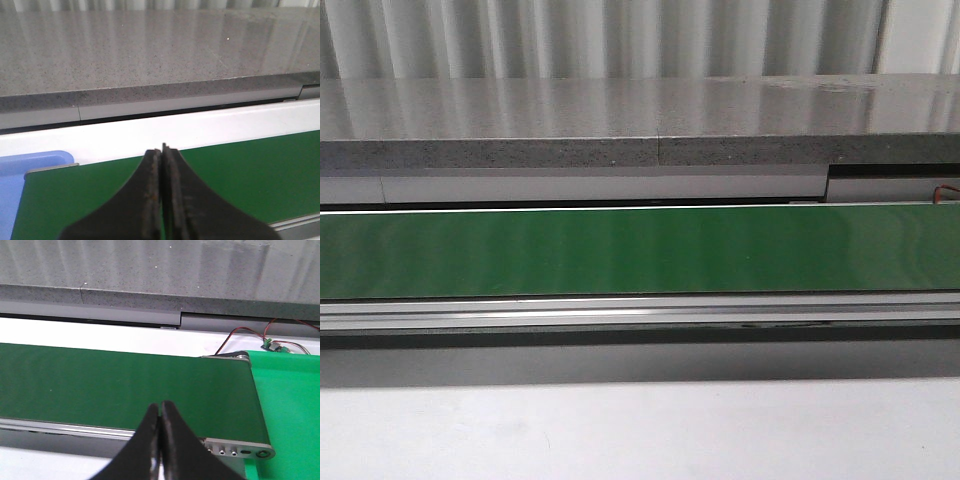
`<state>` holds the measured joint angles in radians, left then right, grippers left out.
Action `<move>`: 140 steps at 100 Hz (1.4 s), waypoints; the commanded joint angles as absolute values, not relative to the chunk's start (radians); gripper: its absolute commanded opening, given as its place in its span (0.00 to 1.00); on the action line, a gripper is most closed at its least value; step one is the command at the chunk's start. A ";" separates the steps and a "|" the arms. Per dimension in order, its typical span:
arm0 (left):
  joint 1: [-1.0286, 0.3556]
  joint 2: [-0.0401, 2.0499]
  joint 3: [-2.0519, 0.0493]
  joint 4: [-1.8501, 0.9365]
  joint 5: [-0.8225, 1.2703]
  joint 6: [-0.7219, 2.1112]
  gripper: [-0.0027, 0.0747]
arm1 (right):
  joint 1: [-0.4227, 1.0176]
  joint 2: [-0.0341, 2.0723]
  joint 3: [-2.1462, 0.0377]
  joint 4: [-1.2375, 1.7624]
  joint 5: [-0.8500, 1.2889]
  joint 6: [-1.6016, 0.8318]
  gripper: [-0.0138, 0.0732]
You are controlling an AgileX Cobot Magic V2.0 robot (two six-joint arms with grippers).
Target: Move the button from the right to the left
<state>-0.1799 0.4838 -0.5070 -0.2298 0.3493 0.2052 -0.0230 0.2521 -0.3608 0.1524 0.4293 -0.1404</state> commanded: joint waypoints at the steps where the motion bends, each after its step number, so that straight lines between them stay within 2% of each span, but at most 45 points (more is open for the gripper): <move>1: -0.185 0.433 -0.503 -0.220 0.257 0.194 0.01 | -0.021 0.260 -0.385 0.159 0.348 -0.150 0.08; 30: -0.184 0.328 -0.381 -0.215 0.202 0.194 0.01 | -0.021 0.260 -0.385 0.159 0.348 -0.150 0.08; 63: -0.178 0.296 -0.236 -0.164 -0.013 0.180 0.01 | -0.021 0.260 -0.385 0.159 0.348 -0.150 0.08; 76: -0.151 0.236 -0.179 -0.009 0.000 -0.016 0.01 | -0.021 0.260 -0.385 0.159 0.350 -0.150 0.08; 111: -0.087 -0.017 0.027 0.000 0.000 -0.007 0.01 | -0.021 0.260 -0.385 0.159 0.350 -0.150 0.08; 114: -0.081 -0.048 0.024 0.000 0.058 -0.007 0.01 | -0.021 0.260 -0.385 0.159 0.350 -0.150 0.08; 140: -0.078 -0.039 0.023 0.006 0.120 -0.007 0.01 | -0.021 0.260 -0.385 0.159 0.350 -0.150 0.08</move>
